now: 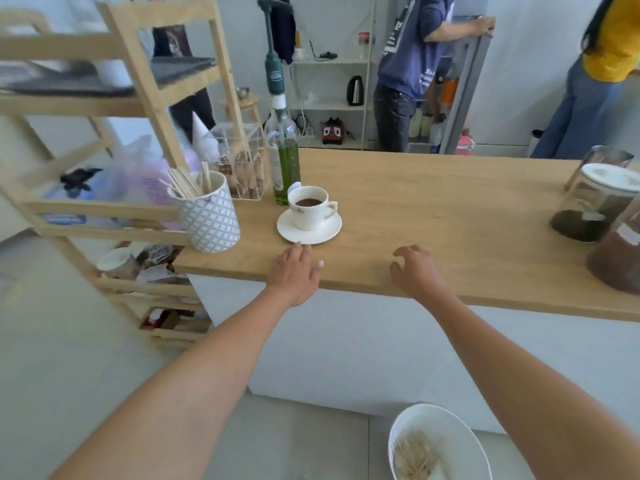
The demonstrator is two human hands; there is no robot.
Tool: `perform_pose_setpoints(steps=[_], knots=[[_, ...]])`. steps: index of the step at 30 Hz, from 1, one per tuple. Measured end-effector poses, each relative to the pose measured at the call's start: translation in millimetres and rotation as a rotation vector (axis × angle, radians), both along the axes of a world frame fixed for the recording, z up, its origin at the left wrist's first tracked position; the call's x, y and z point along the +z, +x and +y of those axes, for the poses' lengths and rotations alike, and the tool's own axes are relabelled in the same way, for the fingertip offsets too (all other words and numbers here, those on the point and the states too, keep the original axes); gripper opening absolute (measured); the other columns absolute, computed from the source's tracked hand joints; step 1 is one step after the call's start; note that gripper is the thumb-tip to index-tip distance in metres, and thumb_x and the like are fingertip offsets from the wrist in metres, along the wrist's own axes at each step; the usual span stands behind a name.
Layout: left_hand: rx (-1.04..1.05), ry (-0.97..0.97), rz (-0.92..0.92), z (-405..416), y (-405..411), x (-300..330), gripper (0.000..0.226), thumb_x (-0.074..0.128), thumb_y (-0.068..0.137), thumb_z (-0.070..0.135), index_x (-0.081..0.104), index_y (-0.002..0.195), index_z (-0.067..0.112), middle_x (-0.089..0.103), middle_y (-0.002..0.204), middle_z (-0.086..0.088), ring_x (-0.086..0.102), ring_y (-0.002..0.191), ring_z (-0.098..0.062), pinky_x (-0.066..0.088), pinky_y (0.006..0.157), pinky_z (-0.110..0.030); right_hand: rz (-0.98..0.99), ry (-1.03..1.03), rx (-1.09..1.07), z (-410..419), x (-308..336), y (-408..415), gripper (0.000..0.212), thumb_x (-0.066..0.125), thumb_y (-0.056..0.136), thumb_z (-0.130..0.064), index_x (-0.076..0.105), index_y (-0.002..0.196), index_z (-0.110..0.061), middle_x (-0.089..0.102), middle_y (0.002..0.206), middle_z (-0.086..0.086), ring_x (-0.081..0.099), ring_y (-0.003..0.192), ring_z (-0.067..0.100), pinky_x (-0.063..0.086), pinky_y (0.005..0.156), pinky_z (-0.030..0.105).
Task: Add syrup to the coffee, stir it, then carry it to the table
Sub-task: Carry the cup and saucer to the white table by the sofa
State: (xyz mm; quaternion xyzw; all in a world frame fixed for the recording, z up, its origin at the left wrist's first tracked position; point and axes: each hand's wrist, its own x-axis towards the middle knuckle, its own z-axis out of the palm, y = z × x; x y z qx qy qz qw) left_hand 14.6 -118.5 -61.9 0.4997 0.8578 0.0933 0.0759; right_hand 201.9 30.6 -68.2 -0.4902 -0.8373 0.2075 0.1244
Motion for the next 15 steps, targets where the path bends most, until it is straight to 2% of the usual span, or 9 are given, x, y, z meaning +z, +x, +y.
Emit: perform_pose_setpoints(steps=[4, 6, 9, 12, 13, 15], knots=[[0.153, 0.042, -0.025, -15, -38, 5, 0.061, 0.028, 0.100, 0.044, 0.024, 0.149, 0.008, 0.026, 0.152, -0.015, 0.029, 0.136, -0.033, 0.030, 0.108, -0.044, 0.050, -0.034, 0.090, 0, 4, -46, 0.041, 0.053, 0.090, -0.024, 0.058, 0.129, -0.014, 0.050, 0.135, 0.012, 0.049, 0.124, 0.033, 0.045, 0.099, 0.040], [0.206, 0.061, -0.082, -15, -51, 8, 0.064, 0.029, 0.099, 0.049, 0.023, 0.149, 0.009, 0.025, 0.152, -0.014, 0.028, 0.137, -0.033, 0.031, 0.107, -0.046, 0.104, -0.105, 0.075, 1, 9, -62, 0.041, 0.055, 0.091, -0.024, 0.056, 0.130, -0.013, 0.050, 0.133, 0.014, 0.051, 0.120, 0.031, 0.044, 0.096, 0.034], [0.312, 0.123, -0.260, -6, -73, 14, 0.071, 0.028, 0.095, 0.058, 0.020, 0.151, 0.014, 0.021, 0.155, -0.014, 0.022, 0.142, -0.031, 0.027, 0.111, -0.047, 0.234, -0.281, -0.003, 7, 19, -87, 0.043, 0.056, 0.091, -0.030, 0.055, 0.130, -0.012, 0.058, 0.123, 0.014, 0.055, 0.114, 0.026, 0.044, 0.090, 0.031], [0.444, 0.209, -0.455, 10, -92, 22, 0.075, 0.025, 0.093, 0.064, 0.024, 0.150, 0.015, 0.024, 0.156, -0.012, 0.025, 0.143, -0.030, 0.026, 0.112, -0.045, 0.395, -0.518, -0.126, 13, 29, -107, 0.045, 0.056, 0.089, -0.039, 0.058, 0.126, -0.014, 0.062, 0.102, 0.004, 0.059, 0.091, 0.021, 0.050, 0.084, 0.032], [0.479, 0.230, -0.512, 17, -100, 27, 0.076, 0.024, 0.093, 0.065, 0.028, 0.149, 0.014, 0.027, 0.155, -0.011, 0.029, 0.141, -0.030, 0.028, 0.111, -0.045, 0.451, -0.614, -0.168, 17, 33, -114, 0.045, 0.056, 0.090, -0.039, 0.057, 0.126, -0.012, 0.060, 0.104, 0.006, 0.060, 0.096, 0.023, 0.051, 0.088, 0.035], [0.543, 0.290, -0.661, 28, -108, 34, 0.073, 0.023, 0.094, 0.063, 0.033, 0.146, 0.012, 0.035, 0.152, -0.010, 0.038, 0.136, -0.030, 0.034, 0.109, -0.043, 0.568, -0.821, -0.254, 22, 40, -125, 0.048, 0.056, 0.092, -0.036, 0.051, 0.131, -0.009, 0.053, 0.120, 0.010, 0.055, 0.116, 0.030, 0.049, 0.093, 0.038]])
